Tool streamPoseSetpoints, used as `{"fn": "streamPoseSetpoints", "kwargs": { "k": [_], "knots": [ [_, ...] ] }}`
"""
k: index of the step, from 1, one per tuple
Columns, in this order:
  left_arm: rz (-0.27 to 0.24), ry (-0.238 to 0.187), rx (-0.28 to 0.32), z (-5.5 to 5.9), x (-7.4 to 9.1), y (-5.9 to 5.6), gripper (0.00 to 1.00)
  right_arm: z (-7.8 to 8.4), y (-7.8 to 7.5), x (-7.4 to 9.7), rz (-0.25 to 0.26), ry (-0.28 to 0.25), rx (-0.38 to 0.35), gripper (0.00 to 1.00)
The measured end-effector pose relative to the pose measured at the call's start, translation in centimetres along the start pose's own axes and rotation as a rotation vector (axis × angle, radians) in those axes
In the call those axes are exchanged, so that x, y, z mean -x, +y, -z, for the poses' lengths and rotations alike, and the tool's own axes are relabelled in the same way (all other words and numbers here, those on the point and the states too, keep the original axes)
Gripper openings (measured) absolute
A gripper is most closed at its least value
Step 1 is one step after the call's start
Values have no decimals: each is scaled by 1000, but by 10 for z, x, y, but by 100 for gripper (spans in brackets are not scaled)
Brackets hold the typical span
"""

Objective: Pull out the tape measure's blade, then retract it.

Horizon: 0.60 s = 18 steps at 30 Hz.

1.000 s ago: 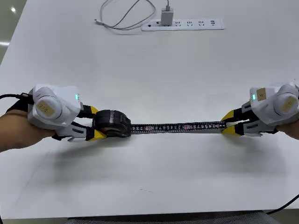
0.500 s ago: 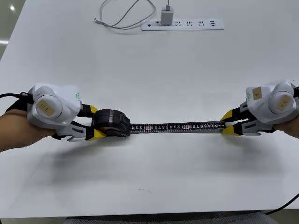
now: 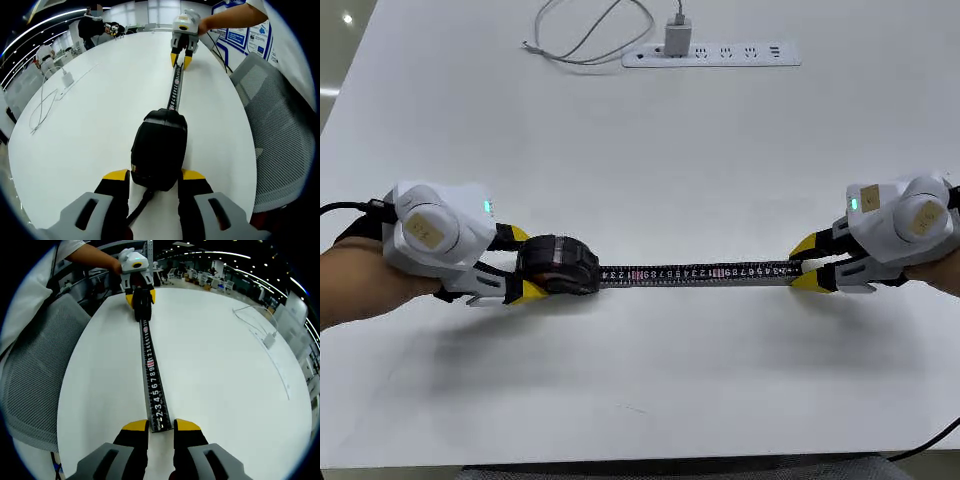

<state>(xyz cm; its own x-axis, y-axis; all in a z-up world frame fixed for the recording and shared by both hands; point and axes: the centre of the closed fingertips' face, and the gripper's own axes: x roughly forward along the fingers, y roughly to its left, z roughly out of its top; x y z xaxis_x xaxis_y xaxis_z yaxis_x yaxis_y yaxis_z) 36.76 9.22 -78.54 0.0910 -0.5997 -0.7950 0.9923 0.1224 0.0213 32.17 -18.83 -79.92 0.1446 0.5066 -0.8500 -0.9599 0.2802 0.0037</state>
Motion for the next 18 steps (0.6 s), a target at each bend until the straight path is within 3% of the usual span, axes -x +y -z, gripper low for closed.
{"fn": "streamPoseSetpoints", "kwargs": {
  "k": [9, 12, 18],
  "knots": [
    [1, -20, 25, -6, 1, 0, 35, -4, -2, 1, 11, -21, -25, 19],
    [-3, -37, 60, -9, 2, 2, 37, -13, 0, 2, 7, -79, -116, 26],
    [-6, -50, 72, -12, 4, 0, 40, -14, 2, 2, 7, -73, -94, 26]
  ]
}}
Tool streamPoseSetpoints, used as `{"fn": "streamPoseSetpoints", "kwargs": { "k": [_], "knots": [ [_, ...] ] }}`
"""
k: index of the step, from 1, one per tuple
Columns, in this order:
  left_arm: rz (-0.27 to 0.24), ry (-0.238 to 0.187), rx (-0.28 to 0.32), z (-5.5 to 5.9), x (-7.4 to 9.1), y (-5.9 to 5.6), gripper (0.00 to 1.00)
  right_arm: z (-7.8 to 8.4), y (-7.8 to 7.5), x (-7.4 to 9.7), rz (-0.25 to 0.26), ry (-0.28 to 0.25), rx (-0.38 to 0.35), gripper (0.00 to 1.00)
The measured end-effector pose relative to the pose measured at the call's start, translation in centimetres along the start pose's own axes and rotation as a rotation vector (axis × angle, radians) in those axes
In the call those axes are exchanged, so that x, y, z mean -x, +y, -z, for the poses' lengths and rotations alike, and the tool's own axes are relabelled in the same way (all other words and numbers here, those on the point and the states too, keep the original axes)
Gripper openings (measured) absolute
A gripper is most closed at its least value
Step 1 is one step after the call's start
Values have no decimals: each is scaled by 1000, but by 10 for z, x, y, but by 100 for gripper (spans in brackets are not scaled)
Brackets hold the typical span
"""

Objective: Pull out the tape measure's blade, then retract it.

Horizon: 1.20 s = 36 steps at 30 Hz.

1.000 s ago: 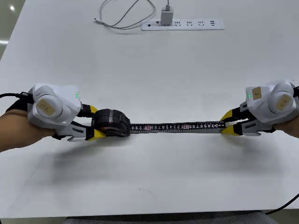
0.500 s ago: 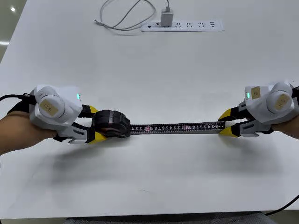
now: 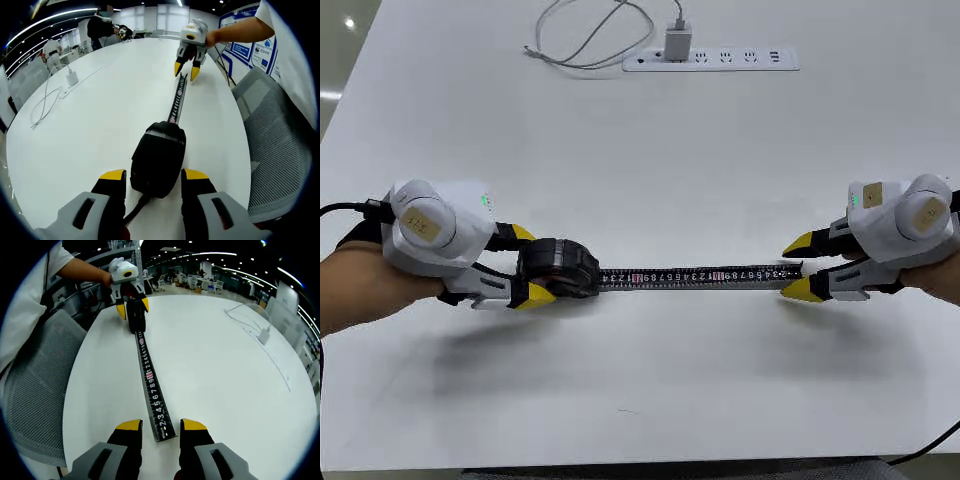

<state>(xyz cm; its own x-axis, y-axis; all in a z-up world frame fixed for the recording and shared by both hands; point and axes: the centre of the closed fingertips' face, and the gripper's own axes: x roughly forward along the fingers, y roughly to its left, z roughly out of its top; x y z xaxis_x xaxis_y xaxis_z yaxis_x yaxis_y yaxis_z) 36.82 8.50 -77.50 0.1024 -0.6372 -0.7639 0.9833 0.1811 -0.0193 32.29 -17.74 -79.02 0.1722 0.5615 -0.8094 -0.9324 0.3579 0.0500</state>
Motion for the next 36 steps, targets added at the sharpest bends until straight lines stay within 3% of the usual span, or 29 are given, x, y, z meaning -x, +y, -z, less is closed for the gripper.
{"fn": "streamPoseSetpoints", "kwargs": {
  "k": [1, 11, 18, 30, 36],
  "knots": [
    [-5, 1, -1, 0, 1, 1, 40, -2, -3, 2, 23, -5, 15, 25],
    [-38, -45, 69, -7, 8, 3, 45, -16, -3, 7, 69, -53, -28, 27],
    [-74, -93, 125, -10, 15, 0, 48, -20, 2, 13, 94, -75, -68, 35],
    [-205, -195, 209, -14, 37, -13, 58, -26, 13, 25, 162, -117, -128, 48],
    [-240, -216, 244, -13, 47, -16, 68, -30, 16, 34, 197, -142, -145, 52]
  ]
}}
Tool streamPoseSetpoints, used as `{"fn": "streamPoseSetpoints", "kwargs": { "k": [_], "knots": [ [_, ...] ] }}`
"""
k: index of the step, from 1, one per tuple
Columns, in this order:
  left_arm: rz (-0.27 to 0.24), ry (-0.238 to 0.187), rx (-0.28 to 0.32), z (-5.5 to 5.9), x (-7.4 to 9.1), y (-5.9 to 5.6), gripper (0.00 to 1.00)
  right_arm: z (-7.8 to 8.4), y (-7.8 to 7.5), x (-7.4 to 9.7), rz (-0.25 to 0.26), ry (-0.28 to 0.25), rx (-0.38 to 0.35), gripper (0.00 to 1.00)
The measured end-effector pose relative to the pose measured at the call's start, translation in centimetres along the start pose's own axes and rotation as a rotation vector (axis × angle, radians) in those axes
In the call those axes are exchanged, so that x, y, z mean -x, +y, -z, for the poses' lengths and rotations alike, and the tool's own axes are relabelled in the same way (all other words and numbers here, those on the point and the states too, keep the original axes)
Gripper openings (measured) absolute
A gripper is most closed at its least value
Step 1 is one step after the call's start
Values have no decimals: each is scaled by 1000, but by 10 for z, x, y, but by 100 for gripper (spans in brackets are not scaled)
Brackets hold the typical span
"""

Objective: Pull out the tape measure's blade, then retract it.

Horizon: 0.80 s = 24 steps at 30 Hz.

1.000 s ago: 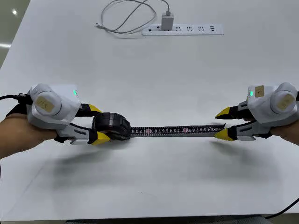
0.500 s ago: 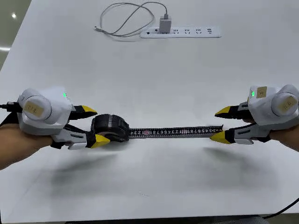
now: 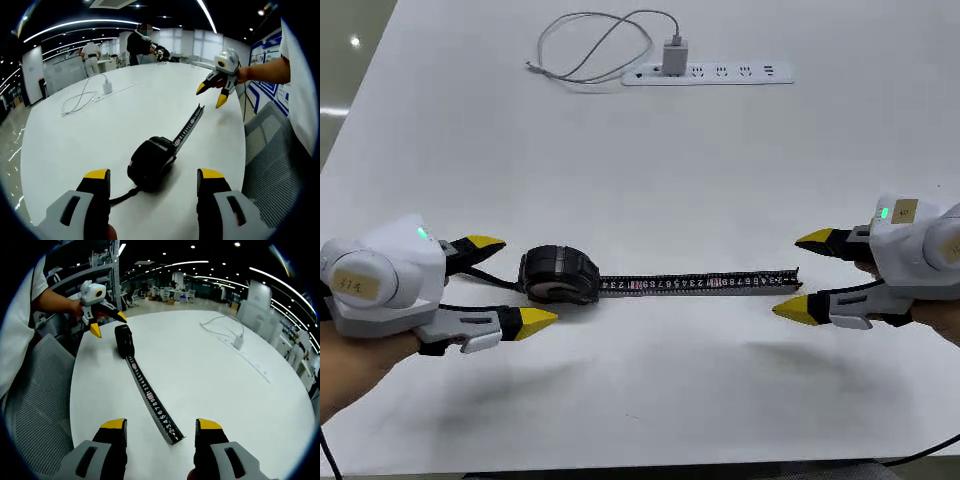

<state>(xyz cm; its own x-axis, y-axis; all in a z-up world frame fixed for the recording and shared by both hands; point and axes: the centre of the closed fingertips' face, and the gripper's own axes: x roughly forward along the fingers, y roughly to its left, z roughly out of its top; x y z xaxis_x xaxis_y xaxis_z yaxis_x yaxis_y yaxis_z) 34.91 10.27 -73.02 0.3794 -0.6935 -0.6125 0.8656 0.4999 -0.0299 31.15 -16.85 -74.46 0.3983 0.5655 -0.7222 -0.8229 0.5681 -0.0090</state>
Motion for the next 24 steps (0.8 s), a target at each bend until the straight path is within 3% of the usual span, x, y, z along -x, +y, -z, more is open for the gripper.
{"fn": "streamPoseSetpoints", "kwargs": {
  "k": [8, 15, 24],
  "knots": [
    [-44, -8, 20, 7, 14, -2, 80, 3, 9, 9, 24, -2, -19, 59],
    [-75, -19, 48, 16, 28, -6, 83, 3, 17, 18, 49, -27, -45, 67],
    [-104, -36, 77, 27, 43, -15, 89, 11, 25, 30, 78, -17, -54, 74]
  ]
}}
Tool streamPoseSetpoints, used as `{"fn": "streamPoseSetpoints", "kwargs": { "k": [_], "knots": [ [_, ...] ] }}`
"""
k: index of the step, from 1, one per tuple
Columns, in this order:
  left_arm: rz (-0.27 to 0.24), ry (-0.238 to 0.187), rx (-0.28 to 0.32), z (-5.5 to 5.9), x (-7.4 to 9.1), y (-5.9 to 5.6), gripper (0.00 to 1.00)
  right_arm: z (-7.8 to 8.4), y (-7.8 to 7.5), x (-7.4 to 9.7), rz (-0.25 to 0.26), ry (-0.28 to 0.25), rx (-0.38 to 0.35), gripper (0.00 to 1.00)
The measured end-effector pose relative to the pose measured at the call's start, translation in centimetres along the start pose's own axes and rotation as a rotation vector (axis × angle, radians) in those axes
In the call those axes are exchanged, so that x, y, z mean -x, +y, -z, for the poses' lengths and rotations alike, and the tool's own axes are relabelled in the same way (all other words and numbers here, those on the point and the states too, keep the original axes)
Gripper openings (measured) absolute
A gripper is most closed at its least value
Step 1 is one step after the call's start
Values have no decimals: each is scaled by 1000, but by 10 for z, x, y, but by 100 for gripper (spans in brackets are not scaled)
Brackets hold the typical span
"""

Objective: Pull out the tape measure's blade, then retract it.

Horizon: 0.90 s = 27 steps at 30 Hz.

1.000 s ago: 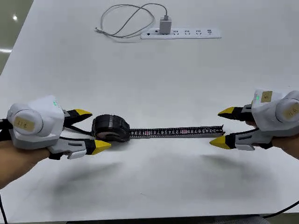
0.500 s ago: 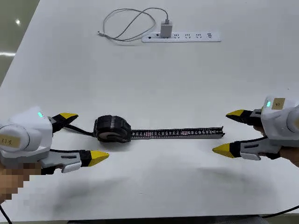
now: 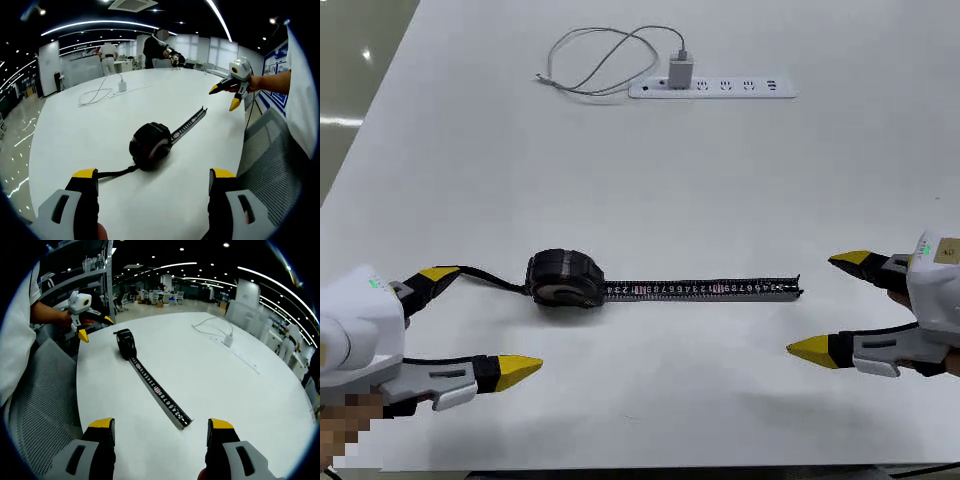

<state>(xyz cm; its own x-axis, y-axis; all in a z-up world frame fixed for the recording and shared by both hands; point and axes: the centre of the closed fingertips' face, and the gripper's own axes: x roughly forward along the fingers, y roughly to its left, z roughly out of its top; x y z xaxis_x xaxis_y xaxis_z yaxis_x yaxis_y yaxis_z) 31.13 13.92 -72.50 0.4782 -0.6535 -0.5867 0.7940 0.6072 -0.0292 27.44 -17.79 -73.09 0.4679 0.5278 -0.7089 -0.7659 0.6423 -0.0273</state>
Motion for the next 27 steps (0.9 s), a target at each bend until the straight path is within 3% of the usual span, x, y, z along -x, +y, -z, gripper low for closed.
{"fn": "streamPoseSetpoints", "kwargs": {
  "k": [16, 27],
  "knots": [
    [-32, -13, 41, 15, 22, -6, 94, 16, 13, 25, 45, -28, -49, 83],
    [-41, 1, 78, 30, 27, -9, 95, 22, 19, 34, 69, -57, -94, 84]
  ]
}}
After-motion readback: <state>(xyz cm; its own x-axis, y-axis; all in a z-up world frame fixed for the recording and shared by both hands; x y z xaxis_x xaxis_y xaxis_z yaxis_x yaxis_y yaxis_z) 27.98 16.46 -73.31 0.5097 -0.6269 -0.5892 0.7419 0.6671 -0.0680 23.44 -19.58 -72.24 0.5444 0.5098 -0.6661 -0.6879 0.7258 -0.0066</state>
